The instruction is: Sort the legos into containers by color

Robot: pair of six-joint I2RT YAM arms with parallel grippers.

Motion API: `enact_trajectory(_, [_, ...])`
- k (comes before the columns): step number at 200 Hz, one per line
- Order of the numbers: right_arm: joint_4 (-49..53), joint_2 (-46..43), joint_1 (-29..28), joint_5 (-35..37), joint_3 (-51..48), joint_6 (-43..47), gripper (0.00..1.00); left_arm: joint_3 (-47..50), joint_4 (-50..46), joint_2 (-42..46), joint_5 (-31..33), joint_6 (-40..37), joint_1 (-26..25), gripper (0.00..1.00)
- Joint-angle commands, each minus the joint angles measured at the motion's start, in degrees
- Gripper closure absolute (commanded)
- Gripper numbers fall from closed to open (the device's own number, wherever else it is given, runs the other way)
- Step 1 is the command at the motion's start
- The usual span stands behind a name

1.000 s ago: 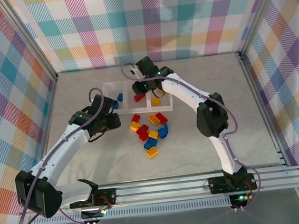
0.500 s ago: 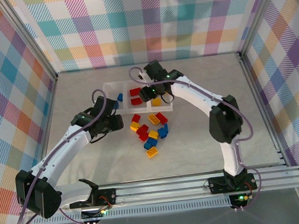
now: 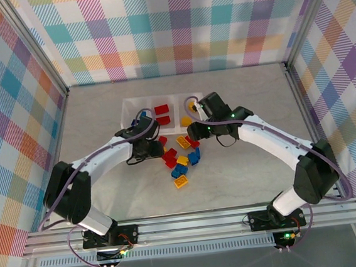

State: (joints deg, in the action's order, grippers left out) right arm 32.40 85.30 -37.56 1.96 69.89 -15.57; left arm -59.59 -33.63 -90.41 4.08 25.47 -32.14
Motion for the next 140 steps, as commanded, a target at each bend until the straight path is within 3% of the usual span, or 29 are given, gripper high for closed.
enact_trajectory(1, [-0.28, -4.22, -0.32, 2.76, -2.67, -4.34, 0.37, -3.35, 3.22, -4.29, -1.85, -2.39, -0.29, 0.41])
enact_trajectory(54, [0.69, -8.28, -0.32, 4.02, -7.13, -6.14, 0.35, -7.53, 2.21, -11.98, -0.42, -5.17, -0.29, 0.42])
enact_trajectory(140, [2.40, -10.75, -0.32, 6.09, -8.45, -5.94, 0.34, -8.26, 3.30, -13.99, -2.20, -5.86, -0.29, 0.42])
